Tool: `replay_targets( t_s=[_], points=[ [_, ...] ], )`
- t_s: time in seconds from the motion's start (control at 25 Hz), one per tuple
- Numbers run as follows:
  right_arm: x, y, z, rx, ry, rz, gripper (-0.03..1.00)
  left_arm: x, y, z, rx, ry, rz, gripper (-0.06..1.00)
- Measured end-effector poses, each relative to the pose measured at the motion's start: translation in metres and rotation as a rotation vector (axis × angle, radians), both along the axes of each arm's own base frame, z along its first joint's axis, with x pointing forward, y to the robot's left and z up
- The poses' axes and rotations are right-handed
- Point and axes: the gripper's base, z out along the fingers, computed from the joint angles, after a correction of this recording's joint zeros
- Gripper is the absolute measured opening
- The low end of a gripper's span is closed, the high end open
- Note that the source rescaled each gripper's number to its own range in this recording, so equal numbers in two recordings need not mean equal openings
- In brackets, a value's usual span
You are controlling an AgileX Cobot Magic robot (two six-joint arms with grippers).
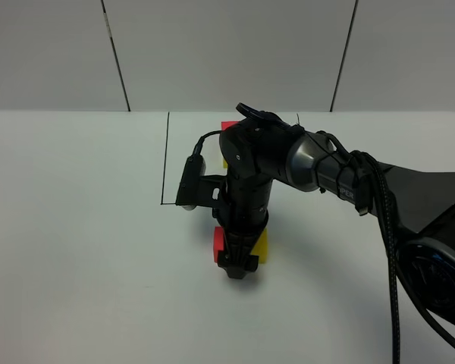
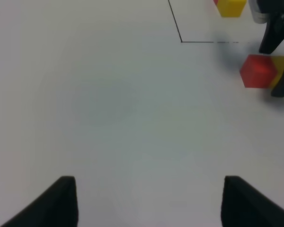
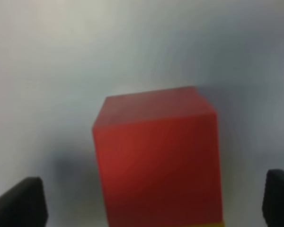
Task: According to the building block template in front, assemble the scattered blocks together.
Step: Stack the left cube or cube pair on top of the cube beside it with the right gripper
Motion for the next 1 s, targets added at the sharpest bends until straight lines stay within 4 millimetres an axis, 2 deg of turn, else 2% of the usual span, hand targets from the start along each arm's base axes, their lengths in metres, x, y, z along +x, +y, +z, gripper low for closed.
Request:
replay_targets(
  t_s=[0.28,0.84,1.0],
  points=[
    [0.0,0.001,-0.019,-0.017,0.032,-0.018,0.81,0.0,0.0,0.0,0.0,0.0,0.0,0.38],
    [0.001,0.002,-0.02,-0.007,0.041,-0.035,0.81,0.0,0.0,0.0,0.0,0.0,0.0,0.38],
    [0.002,0.002,-0.02,-0.005,0.038,-0.036,0.75,0.0,0.0,0.0,0.0,0.0,0.0,0.38]
  ],
)
